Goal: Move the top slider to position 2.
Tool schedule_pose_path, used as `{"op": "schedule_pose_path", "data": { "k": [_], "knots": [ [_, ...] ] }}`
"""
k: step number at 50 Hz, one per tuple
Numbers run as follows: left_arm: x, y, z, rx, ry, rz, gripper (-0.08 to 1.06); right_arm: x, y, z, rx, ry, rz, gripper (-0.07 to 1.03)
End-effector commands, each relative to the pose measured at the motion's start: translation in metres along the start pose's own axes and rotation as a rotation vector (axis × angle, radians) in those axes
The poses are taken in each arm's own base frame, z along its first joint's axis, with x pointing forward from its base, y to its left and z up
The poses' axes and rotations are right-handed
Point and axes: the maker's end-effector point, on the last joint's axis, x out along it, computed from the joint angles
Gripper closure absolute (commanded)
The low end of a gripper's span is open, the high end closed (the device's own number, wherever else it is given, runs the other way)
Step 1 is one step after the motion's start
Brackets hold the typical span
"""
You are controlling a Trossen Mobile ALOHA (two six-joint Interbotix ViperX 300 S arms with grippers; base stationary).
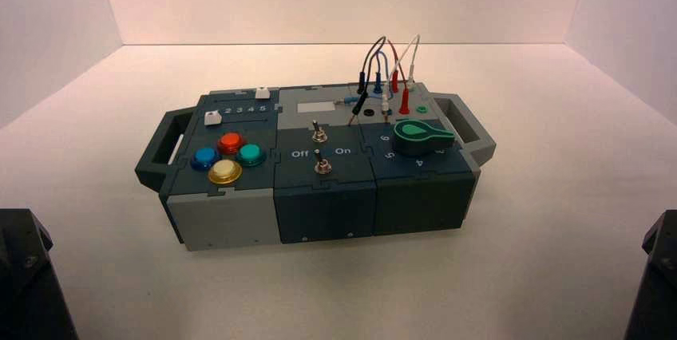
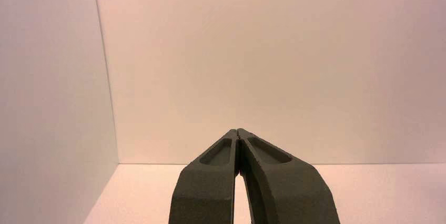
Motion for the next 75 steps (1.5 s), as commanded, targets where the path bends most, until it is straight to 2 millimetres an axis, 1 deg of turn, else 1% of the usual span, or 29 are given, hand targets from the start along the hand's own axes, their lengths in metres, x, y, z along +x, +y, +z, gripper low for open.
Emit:
{"op": "schedule_pose_path", "data": {
  "k": [1, 18, 24, 27, 29, 30, 32, 37, 43, 47, 52, 55, 63, 68, 75],
  "knots": [
    [0.004, -0.001, 0.014, 0.004, -0.026, -0.002, 1.01, 0.003, 0.002, 0.013, -0.002, -0.013, 0.01, 0.99],
    [0.002, -0.001, 0.017, 0.003, -0.032, -0.003, 1.01, 0.006, 0.003, 0.011, -0.002, 0.023, 0.012, 0.99],
    [0.003, -0.002, 0.015, -0.002, -0.014, -0.005, 1.01, 0.006, 0.007, 0.007, -0.003, 0.044, 0.028, 0.99],
    [0.004, -0.004, 0.013, 0.0, 0.013, -0.015, 1.01, 0.007, 0.014, 0.003, -0.009, 0.075, 0.056, 0.99],
    [0.006, -0.008, 0.009, 0.0, 0.052, -0.029, 1.01, 0.009, 0.025, -0.003, -0.027, 0.121, 0.096, 0.99],
    [0.006, -0.009, 0.009, -0.001, 0.058, -0.032, 1.01, 0.01, 0.027, -0.003, -0.029, 0.127, 0.102, 0.99],
    [0.008, -0.014, 0.004, -0.001, 0.097, -0.05, 1.01, 0.012, 0.036, -0.009, -0.045, 0.17, 0.139, 0.99],
    [0.011, -0.025, 0.001, -0.001, 0.151, -0.091, 1.01, 0.017, 0.052, -0.021, -0.062, 0.253, 0.192, 0.99],
    [0.016, -0.035, 0.0, 0.014, 0.227, -0.125, 1.01, 0.022, 0.067, -0.032, -0.08, 0.339, 0.24, 0.99],
    [0.017, -0.042, -0.003, 0.028, 0.321, -0.146, 1.01, 0.026, 0.078, -0.044, -0.097, 0.408, 0.276, 0.99],
    [0.015, -0.047, -0.007, 0.05, 0.389, -0.166, 1.01, 0.027, 0.088, -0.049, -0.111, 0.439, 0.306, 0.99],
    [0.01, -0.051, -0.016, 0.072, 0.477, -0.187, 1.01, 0.027, 0.097, -0.051, -0.119, 0.458, 0.334, 0.99],
    [-0.001, -0.061, -0.035, 0.114, 0.635, -0.233, 1.01, 0.024, 0.11, -0.058, -0.143, 0.497, 0.377, 0.99],
    [-0.006, -0.066, -0.047, 0.131, 0.714, -0.254, 1.01, 0.022, 0.117, -0.061, -0.153, 0.518, 0.399, 0.99],
    [-0.013, -0.075, -0.065, 0.167, 0.809, -0.298, 1.01, 0.02, 0.128, -0.07, -0.175, 0.562, 0.435, 0.99]
  ]
}}
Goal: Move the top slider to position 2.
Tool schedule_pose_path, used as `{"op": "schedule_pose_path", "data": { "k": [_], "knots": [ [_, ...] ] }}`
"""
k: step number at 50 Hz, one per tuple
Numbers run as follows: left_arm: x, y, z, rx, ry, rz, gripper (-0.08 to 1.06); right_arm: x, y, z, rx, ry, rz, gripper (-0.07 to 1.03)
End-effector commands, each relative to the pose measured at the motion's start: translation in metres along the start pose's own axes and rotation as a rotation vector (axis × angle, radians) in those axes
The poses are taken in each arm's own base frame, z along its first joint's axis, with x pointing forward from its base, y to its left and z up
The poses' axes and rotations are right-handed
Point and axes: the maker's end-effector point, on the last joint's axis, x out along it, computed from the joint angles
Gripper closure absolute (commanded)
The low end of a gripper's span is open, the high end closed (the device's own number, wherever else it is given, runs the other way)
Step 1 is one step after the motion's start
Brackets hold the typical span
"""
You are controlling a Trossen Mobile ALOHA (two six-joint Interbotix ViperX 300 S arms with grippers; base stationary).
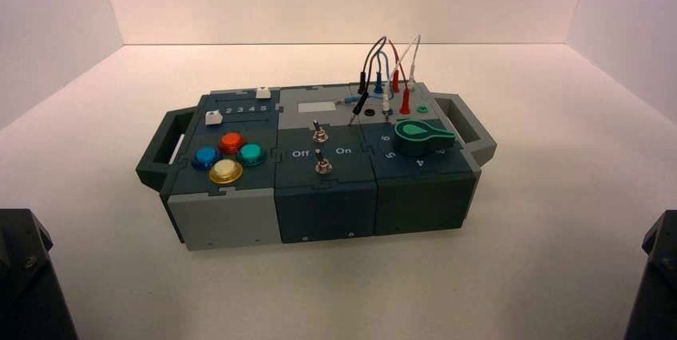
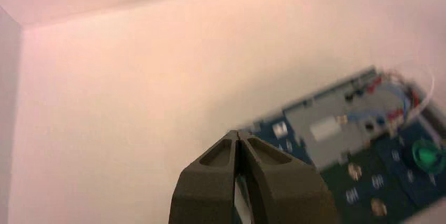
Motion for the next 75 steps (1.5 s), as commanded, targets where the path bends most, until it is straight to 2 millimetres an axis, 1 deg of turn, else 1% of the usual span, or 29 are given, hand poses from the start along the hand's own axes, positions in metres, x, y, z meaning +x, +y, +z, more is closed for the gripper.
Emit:
{"op": "schedule_pose_path", "data": {
  "k": [1, 11, 17, 24, 34, 35, 38, 39, 41, 44, 53, 58, 63, 72, 75],
  "knots": [
    [0.002, -0.009, 0.002, 0.037, 0.034, -0.026, 1.01, 0.001, 0.009, 0.013, -0.021, -0.006, 0.025, 0.99],
    [0.009, -0.021, -0.013, 0.096, 0.135, -0.061, 1.01, 0.012, 0.031, 0.004, -0.065, 0.08, 0.082, 0.99],
    [0.009, -0.02, -0.02, 0.119, 0.177, -0.056, 1.01, 0.021, 0.046, -0.001, -0.102, 0.162, 0.119, 0.99],
    [0.007, -0.019, -0.023, 0.124, 0.173, -0.054, 1.01, 0.03, 0.058, -0.003, -0.128, 0.228, 0.142, 0.99],
    [0.009, -0.016, -0.03, 0.14, 0.194, -0.041, 1.01, 0.043, 0.074, 0.003, -0.164, 0.298, 0.171, 0.99],
    [0.01, -0.016, -0.032, 0.143, 0.199, -0.039, 1.01, 0.046, 0.08, 0.005, -0.175, 0.313, 0.18, 0.99],
    [0.01, -0.015, -0.033, 0.144, 0.202, -0.038, 1.01, 0.053, 0.085, 0.008, -0.183, 0.331, 0.185, 0.99],
    [0.011, -0.015, -0.034, 0.145, 0.203, -0.037, 1.01, 0.059, 0.088, 0.009, -0.189, 0.343, 0.189, 0.99],
    [0.011, -0.015, -0.034, 0.147, 0.205, -0.035, 1.01, 0.06, 0.089, 0.009, -0.189, 0.347, 0.189, 0.99],
    [0.011, -0.012, -0.035, 0.16, 0.212, -0.022, 1.01, 0.071, 0.097, 0.009, -0.203, 0.371, 0.198, 0.99],
    [0.012, -0.002, -0.036, 0.135, 0.223, 0.008, 1.01, 0.087, 0.113, 0.013, -0.225, 0.405, 0.219, 0.99],
    [0.012, 0.004, -0.037, 0.117, 0.227, 0.023, 1.01, 0.096, 0.126, 0.016, -0.246, 0.425, 0.233, 0.99],
    [0.012, 0.006, -0.036, 0.109, 0.227, 0.03, 1.01, 0.105, 0.132, 0.016, -0.254, 0.437, 0.238, 0.99],
    [0.017, 0.012, -0.039, 0.086, 0.251, 0.042, 1.01, 0.121, 0.136, 0.014, -0.256, 0.466, 0.236, 0.99],
    [0.018, 0.011, -0.04, 0.084, 0.257, 0.041, 1.01, 0.124, 0.137, 0.014, -0.258, 0.471, 0.237, 0.99]
  ]
}}
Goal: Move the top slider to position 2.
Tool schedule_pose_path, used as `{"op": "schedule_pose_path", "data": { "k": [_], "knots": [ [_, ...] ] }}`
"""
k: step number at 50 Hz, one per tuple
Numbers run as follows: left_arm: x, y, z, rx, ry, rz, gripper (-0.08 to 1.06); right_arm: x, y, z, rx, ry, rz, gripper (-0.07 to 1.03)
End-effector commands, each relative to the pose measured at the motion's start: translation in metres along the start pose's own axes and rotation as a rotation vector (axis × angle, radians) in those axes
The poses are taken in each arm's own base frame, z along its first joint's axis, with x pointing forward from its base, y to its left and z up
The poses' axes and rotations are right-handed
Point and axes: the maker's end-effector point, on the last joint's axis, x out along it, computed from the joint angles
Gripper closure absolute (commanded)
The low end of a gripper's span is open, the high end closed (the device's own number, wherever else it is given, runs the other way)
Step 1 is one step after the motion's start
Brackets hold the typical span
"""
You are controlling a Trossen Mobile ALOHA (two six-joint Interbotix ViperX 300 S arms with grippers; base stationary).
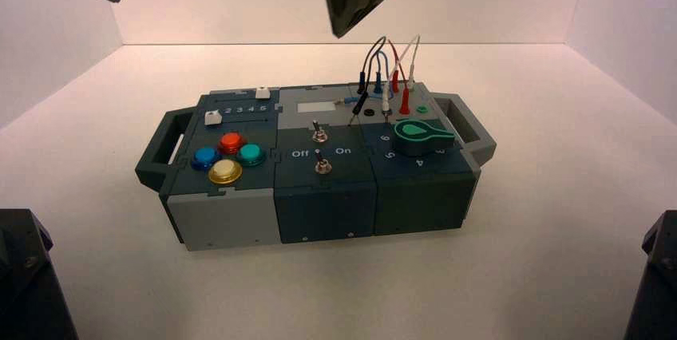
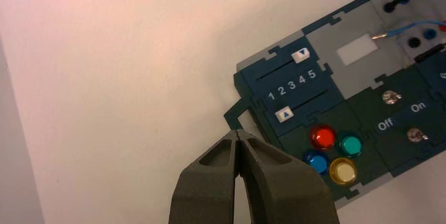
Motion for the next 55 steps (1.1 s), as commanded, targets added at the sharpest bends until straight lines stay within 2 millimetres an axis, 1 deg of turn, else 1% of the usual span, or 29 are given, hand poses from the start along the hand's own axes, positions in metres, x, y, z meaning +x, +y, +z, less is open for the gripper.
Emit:
{"op": "schedule_pose_path", "data": {
  "k": [1, 11, 20, 30, 39, 50, 55],
  "knots": [
    [0.0, 0.002, 0.006, -0.006, -0.002, 0.004, 1.01, -0.002, 0.003, 0.021, -0.006, -0.025, 0.005, 0.99],
    [0.001, 0.002, 0.005, -0.006, -0.001, 0.004, 1.01, 0.014, 0.014, 0.032, -0.041, 0.002, 0.016, 0.99],
    [0.0, 0.002, 0.004, -0.006, -0.001, 0.004, 1.01, 0.03, 0.025, 0.035, -0.083, 0.029, 0.027, 0.99],
    [0.0, 0.002, 0.004, -0.006, -0.001, 0.004, 1.01, 0.044, 0.027, 0.034, -0.08, 0.066, 0.034, 0.99],
    [0.0, 0.002, 0.004, -0.008, -0.003, 0.002, 1.01, 0.05, 0.034, 0.037, -0.028, 0.085, 0.067, 0.99],
    [0.001, 0.003, 0.005, -0.008, -0.002, 0.003, 1.01, 0.054, 0.042, 0.055, 0.082, 0.084, 0.111, 0.99],
    [0.001, 0.002, 0.005, -0.008, -0.003, 0.002, 1.01, 0.058, 0.048, 0.062, 0.12, 0.097, 0.138, 0.99]
  ]
}}
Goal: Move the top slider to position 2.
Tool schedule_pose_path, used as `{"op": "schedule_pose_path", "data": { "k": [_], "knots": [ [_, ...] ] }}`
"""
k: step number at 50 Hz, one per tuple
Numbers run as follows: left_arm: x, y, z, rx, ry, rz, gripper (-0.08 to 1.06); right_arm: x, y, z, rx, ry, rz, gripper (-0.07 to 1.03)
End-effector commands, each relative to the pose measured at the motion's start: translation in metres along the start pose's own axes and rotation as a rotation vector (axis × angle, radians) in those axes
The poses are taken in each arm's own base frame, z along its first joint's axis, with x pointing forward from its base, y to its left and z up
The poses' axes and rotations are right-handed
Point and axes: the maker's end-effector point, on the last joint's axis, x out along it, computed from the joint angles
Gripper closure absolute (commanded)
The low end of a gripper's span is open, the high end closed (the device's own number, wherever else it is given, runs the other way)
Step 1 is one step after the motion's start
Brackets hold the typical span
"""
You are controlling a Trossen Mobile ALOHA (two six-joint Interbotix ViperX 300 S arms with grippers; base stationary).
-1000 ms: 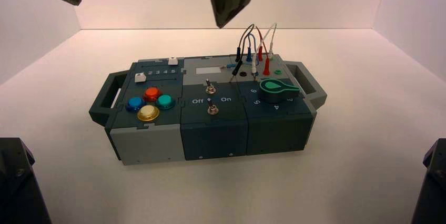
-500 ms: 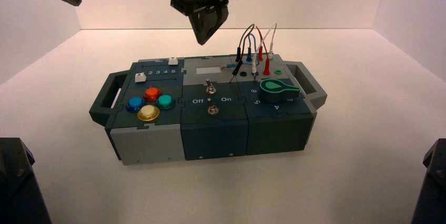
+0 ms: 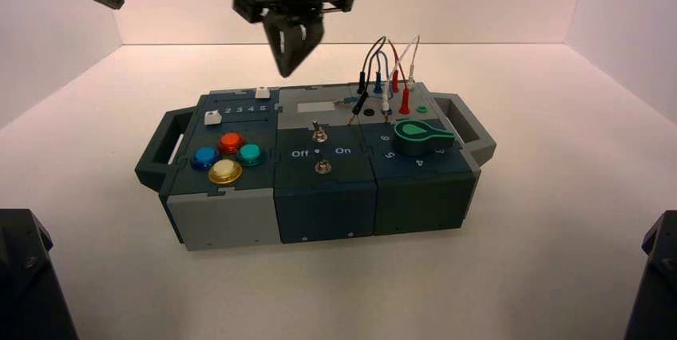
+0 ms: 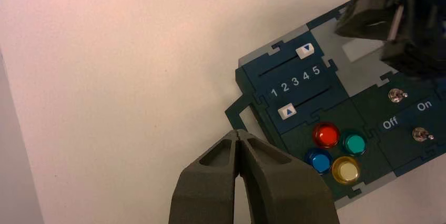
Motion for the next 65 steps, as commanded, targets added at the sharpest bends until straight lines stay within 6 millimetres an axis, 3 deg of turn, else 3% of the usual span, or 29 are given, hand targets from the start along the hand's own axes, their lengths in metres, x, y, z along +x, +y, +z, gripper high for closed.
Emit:
{"op": "schedule_pose_path", "data": {
  "k": [1, 35, 65],
  "knots": [
    [-0.004, 0.001, 0.007, 0.0, -0.024, 0.004, 1.01, -0.011, 0.01, 0.021, 0.037, -0.034, 0.036, 0.99],
    [-0.007, 0.002, 0.008, 0.0, -0.035, 0.005, 1.01, 0.016, 0.006, 0.014, 0.107, 0.051, 0.046, 0.99],
    [-0.005, 0.0, 0.007, 0.005, -0.029, 0.002, 1.01, 0.016, 0.012, 0.022, 0.117, 0.037, 0.065, 0.99]
  ]
}}
